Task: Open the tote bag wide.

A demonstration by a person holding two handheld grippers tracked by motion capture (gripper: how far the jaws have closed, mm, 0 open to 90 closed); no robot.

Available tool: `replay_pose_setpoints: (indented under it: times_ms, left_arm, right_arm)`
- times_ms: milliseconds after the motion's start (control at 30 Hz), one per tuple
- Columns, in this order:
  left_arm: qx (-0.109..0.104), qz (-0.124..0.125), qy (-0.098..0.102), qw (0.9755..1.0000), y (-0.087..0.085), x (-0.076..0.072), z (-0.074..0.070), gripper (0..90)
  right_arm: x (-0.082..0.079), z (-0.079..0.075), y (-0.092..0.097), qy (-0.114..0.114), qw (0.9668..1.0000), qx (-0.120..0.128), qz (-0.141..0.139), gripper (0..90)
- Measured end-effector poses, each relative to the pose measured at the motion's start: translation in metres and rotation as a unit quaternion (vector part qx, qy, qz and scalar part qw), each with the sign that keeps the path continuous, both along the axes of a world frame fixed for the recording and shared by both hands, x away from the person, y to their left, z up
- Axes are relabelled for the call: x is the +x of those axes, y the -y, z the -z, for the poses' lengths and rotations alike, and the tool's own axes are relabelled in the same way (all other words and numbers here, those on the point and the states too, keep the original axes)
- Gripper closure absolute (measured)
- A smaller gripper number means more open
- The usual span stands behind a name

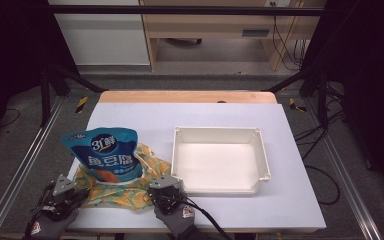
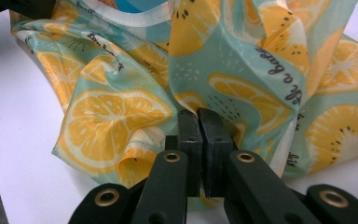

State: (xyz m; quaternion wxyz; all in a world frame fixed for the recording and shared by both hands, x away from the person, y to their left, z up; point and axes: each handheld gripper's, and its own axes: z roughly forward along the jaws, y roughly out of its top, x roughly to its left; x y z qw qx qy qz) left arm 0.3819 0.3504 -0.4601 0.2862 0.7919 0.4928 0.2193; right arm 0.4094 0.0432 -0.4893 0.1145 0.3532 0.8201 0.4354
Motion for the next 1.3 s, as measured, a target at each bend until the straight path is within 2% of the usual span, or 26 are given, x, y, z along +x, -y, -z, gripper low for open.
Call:
replay_pose_setpoints:
  times_ms: [133, 167, 267, 300, 400, 433, 467, 567, 633, 733, 767, 800, 833, 900, 933, 967, 1000, 1033, 1133, 1300]
  left_arm:
    - [0.004, 0.006, -0.010, 0.9999, 0.002, 0.002, 0.002, 88.9]
    - [0.006, 0.007, -0.014, 0.9999, 0.002, 0.003, 0.004, 88.8]
    - [0.007, 0.009, -0.017, 0.9998, 0.003, 0.003, 0.004, 88.7]
    - [0.009, 0.009, -0.020, 0.9997, 0.003, 0.004, 0.005, 88.6]
    - [0.009, 0.011, -0.022, 0.9997, 0.004, 0.004, 0.006, 88.5]
    - [0.009, 0.011, -0.022, 0.9997, 0.004, 0.004, 0.006, 88.5]
    - [0.008, 0.011, -0.022, 0.9997, 0.004, 0.004, 0.006, 88.5]
    - [0.008, 0.012, -0.023, 0.9996, 0.003, 0.004, 0.006, 88.5]
    - [0.008, 0.012, -0.023, 0.9996, 0.003, 0.004, 0.006, 88.5]
    - [0.008, 0.012, -0.023, 0.9996, 0.003, 0.004, 0.006, 88.5]
    - [0.008, 0.012, -0.023, 0.9996, 0.003, 0.004, 0.006, 88.5]
    - [0.008, 0.012, -0.023, 0.9996, 0.003, 0.004, 0.006, 88.5]
    - [0.008, 0.012, -0.023, 0.9996, 0.003, 0.004, 0.006, 88.5]
    - [0.008, 0.013, -0.023, 0.9996, 0.003, 0.004, 0.006, 88.5]
    - [0.008, 0.013, -0.024, 0.9996, 0.003, 0.005, 0.006, 88.5]
    - [0.007, 0.013, -0.024, 0.9996, 0.003, 0.005, 0.006, 88.4]
    - [0.007, 0.013, -0.024, 0.9996, 0.003, 0.005, 0.006, 88.4]
    - [0.006, 0.013, -0.024, 0.9996, 0.003, 0.005, 0.006, 88.4]
    - [0.003, 0.012, -0.024, 0.9996, 0.002, 0.005, 0.006, 88.0]
    - [-0.001, 0.011, -0.023, 0.9997, 0.000, 0.005, 0.005, 86.5]
  right_arm:
    - [0.000, 0.000, 0.000, 0.001, 1.0000, 0.000, -0.002, 84.8]
    - [-0.001, -0.001, 0.001, 0.004, 0.9999, 0.011, -0.006, 80.3]
    - [-0.002, -0.004, 0.004, 0.008, 0.9997, 0.024, -0.006, 76.3]
    - [-0.005, -0.010, 0.007, 0.018, 0.9992, 0.037, -0.004, 71.8]
    - [-0.008, -0.018, 0.009, 0.031, 0.9984, 0.047, -0.007, 69.6]
    - [-0.011, -0.028, 0.009, 0.047, 0.9973, 0.055, -0.010, 68.4]
    - [-0.013, -0.033, 0.008, 0.053, 0.9967, 0.060, -0.012, 68.0]
    - [-0.012, -0.049, 0.006, 0.074, 0.9948, 0.068, -0.014, 68.3]
    - [-0.009, -0.058, 0.003, 0.085, 0.9936, 0.073, -0.011, 72.4]
    - [-0.004, -0.066, -0.001, 0.091, 0.9929, 0.076, -0.006, 77.4]
    - [0.001, -0.070, -0.007, 0.095, 0.9925, 0.077, 0.001, 83.1]
    - [0.001, -0.070, -0.007, 0.095, 0.9925, 0.077, 0.001, 83.1]
    - [0.006, -0.070, -0.013, 0.094, 0.9932, 0.069, 0.007, 86.9]
    - [0.009, -0.068, -0.017, 0.088, 0.9940, 0.064, 0.007, 87.8]
    - [0.012, -0.065, -0.020, 0.084, 0.9949, 0.054, 0.009, 88.7]
    - [0.015, -0.057, -0.025, 0.070, 0.9968, 0.035, 0.014, 89.7]
    - [0.015, -0.057, -0.025, 0.070, 0.9968, 0.035, 0.014, 89.7]
    - [0.016, -0.047, -0.027, 0.063, 0.9977, 0.011, 0.022, 90.0]
    - [0.017, -0.033, -0.026, 0.046, 0.9983, -0.017, 0.032, 90.0]
    - [0.014, -0.014, -0.024, 0.019, 0.9983, -0.041, 0.038, 90.0]
